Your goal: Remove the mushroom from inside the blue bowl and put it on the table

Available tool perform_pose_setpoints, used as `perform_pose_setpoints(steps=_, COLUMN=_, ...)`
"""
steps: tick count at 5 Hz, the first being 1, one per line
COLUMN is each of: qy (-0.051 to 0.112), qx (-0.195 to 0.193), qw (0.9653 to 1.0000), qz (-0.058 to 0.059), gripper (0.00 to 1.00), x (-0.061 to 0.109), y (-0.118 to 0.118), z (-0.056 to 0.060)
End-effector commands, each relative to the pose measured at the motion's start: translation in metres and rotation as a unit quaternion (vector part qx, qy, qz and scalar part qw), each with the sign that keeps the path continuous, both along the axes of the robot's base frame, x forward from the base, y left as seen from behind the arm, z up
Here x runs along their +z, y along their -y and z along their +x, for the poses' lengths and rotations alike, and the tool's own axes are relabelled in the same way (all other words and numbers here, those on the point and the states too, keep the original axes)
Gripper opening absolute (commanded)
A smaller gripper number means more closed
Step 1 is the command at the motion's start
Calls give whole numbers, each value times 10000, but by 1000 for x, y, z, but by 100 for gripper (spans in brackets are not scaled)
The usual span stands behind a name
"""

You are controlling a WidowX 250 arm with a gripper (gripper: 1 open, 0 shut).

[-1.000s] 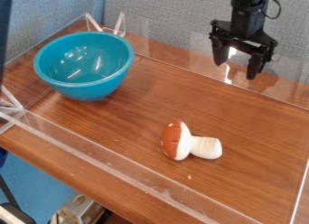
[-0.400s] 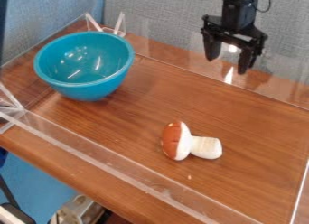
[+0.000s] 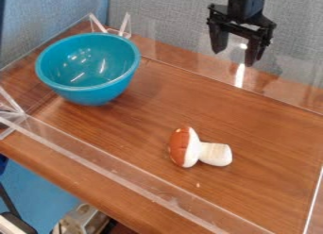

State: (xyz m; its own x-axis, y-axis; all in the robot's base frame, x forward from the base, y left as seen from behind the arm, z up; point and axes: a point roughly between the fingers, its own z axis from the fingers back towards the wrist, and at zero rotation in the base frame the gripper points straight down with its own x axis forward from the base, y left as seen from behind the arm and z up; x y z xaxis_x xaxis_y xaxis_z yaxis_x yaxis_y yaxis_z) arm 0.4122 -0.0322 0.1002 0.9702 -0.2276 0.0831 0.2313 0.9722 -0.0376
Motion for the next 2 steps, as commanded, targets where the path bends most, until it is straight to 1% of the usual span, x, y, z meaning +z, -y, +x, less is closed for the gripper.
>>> perform_pose_setpoints(steps=1, qy=448, qx=-227, qw=9987, qz=-68, gripper=100, x=34, y=9, z=-17)
perform_pose_setpoints(steps=2, qy=472, qx=-387, qw=9981, qz=-91, gripper=100, x=38, y=13, z=-45)
